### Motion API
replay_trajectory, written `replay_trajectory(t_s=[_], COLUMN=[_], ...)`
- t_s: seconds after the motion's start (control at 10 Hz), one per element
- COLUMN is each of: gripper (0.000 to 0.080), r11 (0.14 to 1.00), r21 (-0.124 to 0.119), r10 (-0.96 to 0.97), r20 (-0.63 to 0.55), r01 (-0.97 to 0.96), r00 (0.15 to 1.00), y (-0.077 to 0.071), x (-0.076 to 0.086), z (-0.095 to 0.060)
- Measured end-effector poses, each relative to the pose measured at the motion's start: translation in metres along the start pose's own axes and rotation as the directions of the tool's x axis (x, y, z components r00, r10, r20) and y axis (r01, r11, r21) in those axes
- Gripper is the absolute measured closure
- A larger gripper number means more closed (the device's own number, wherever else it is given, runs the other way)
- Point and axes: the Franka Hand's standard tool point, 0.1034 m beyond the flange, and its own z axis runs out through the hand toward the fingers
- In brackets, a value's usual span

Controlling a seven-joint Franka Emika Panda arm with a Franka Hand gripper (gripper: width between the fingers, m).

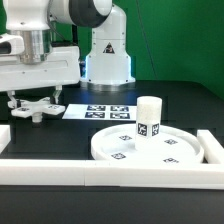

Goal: Assemble round table

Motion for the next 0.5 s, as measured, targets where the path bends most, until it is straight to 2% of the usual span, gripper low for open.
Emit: replay_trajectory(t_s=[0.1,0.2,0.3,0.5], gripper=[0.0264,0.0264,0.0355,0.0355], r11=[1.000,1.000,1.000,1.000], r21=[0.003,0.004,0.003,0.005], r10=[-0.005,-0.007,-0.007,-0.008], r20=[0.005,0.007,0.007,0.007], r01=[0.005,0.007,0.007,0.008], r00=[1.000,1.000,1.000,1.000], y=[0.0004,0.0005,0.0007,0.0001], x=[-0.0025,-0.0039,-0.0037,-0.0026], z=[0.0022,0.0036,0.0036,0.0031])
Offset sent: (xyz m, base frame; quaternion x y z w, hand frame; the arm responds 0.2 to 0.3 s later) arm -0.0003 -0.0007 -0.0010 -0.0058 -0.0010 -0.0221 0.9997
